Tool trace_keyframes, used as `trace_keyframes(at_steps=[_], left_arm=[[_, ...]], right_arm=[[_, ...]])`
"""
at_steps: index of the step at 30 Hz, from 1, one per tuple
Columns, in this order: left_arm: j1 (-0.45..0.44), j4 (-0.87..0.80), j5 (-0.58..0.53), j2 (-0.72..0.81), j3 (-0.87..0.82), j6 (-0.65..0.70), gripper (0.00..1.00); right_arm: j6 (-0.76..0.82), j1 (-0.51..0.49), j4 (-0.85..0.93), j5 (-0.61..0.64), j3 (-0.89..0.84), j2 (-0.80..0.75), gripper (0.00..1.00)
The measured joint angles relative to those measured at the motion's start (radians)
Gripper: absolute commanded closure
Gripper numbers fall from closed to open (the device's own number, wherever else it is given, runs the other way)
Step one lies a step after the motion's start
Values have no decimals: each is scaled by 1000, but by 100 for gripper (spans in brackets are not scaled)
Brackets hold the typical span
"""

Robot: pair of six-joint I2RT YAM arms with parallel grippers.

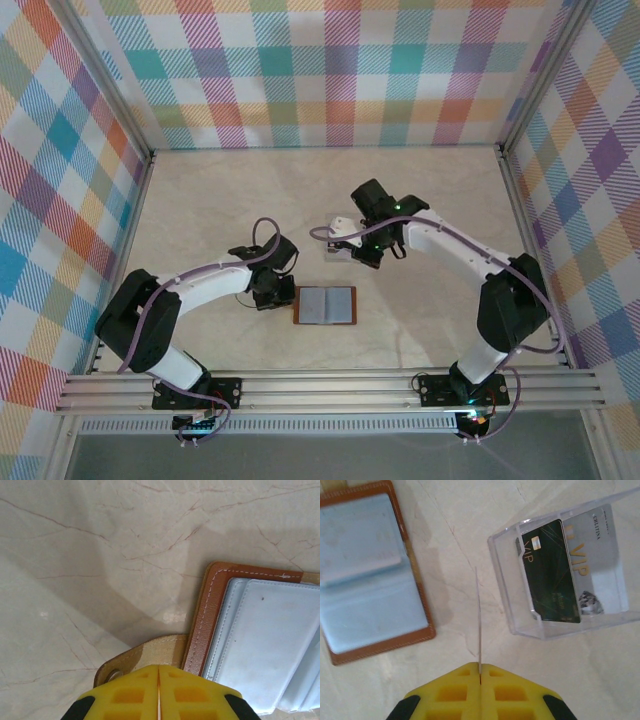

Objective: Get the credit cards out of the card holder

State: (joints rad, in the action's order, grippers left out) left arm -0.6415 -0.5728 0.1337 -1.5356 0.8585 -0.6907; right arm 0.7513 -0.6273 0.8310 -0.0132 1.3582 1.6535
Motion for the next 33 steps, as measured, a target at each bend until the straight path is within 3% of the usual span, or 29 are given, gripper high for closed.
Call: trace_keyframes(at_steps=[12,33], left_arm=[[16,3,14,35,-22,3,90],[39,2,14,39,-34,4,90]], right_arm=[[259,19,103,62,219,141,100],[356,79,260,77,747,502,100]])
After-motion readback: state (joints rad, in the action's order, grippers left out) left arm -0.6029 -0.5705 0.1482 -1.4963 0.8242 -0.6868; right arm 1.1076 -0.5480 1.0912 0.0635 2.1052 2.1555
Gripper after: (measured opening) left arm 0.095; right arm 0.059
